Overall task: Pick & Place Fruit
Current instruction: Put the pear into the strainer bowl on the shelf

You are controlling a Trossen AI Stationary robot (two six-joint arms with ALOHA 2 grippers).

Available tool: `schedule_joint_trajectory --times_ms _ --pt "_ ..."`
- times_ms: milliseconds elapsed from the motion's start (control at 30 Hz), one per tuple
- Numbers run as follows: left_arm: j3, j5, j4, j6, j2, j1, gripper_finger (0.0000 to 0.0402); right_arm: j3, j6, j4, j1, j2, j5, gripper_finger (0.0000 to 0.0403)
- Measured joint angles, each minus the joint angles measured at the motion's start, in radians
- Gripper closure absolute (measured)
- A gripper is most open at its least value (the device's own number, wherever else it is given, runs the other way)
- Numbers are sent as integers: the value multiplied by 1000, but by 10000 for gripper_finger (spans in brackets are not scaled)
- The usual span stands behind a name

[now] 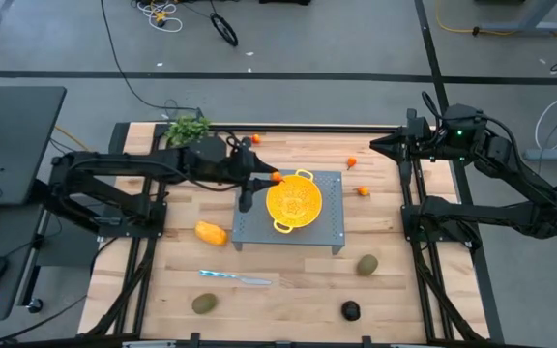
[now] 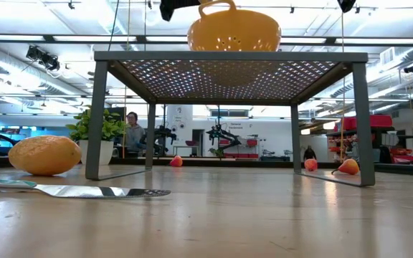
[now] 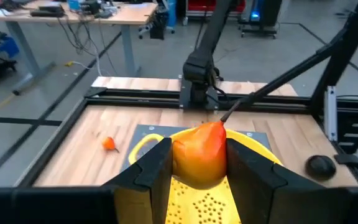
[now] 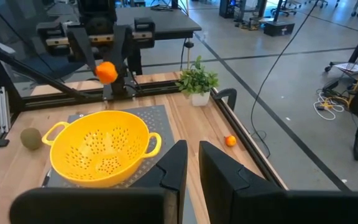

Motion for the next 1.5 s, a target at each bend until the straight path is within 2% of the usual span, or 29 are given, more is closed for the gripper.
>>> schedule_joint_trajectory --times_ms 267,500,700,1500 --pt "2 8 14 -12 29 -8 260 0 0 0 0 0 0 355" --pt "-3 56 -1 -43 72 -13 260 0 0 0 0 0 0 355" --pt "2 80 74 -54 132 -19 260 0 0 0 1 0 0 355" --pt "0 89 57 -57 136 -20 253 0 0 0 2 0 1 355"
